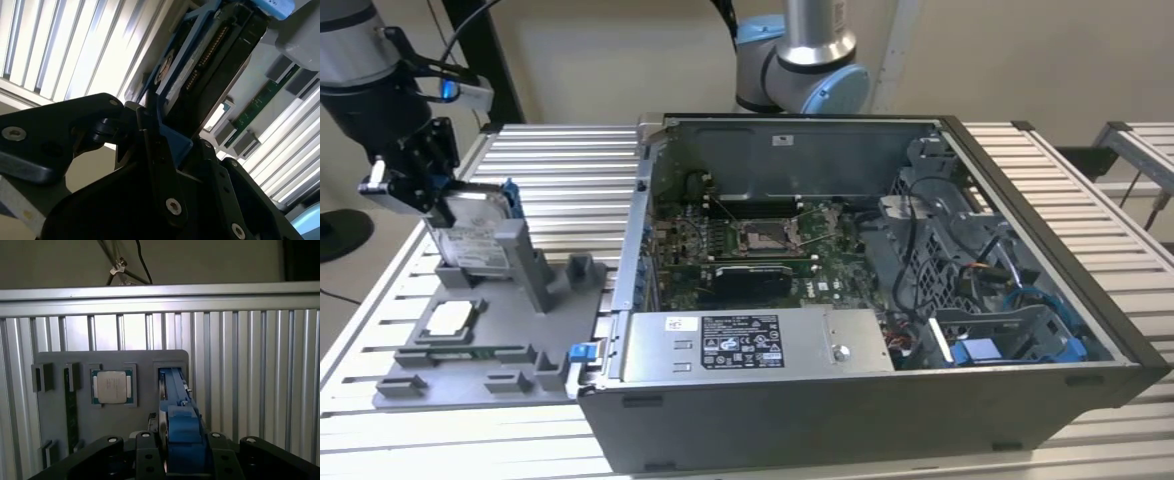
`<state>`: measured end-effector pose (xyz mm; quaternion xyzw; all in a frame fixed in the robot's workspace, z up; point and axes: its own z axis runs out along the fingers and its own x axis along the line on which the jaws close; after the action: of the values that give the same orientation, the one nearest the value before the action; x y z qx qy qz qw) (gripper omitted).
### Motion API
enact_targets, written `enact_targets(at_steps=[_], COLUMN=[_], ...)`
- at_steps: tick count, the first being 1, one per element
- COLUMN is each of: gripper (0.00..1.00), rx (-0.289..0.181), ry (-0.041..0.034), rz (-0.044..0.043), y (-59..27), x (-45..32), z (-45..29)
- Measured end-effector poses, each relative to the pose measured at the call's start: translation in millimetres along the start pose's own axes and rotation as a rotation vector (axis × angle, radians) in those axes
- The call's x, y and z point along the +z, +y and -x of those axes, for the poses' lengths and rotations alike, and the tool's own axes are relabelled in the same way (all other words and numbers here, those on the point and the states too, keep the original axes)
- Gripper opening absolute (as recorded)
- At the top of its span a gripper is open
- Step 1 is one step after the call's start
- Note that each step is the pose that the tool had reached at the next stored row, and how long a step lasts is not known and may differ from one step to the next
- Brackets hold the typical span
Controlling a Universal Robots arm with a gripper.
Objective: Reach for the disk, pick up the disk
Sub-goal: 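Pick up the disk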
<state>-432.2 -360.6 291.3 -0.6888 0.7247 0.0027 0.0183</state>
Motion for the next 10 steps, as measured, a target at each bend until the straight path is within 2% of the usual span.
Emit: enact_targets(at_steps=[8, 10], gripper=[0.00, 0.00], rx=[0.000, 0.001], ry=[0.0002, 0.0014], rz=[-0.0008, 0.0285], y=[1.9, 2.0], x=[0.1, 0.0], z=[0.0, 0.0])
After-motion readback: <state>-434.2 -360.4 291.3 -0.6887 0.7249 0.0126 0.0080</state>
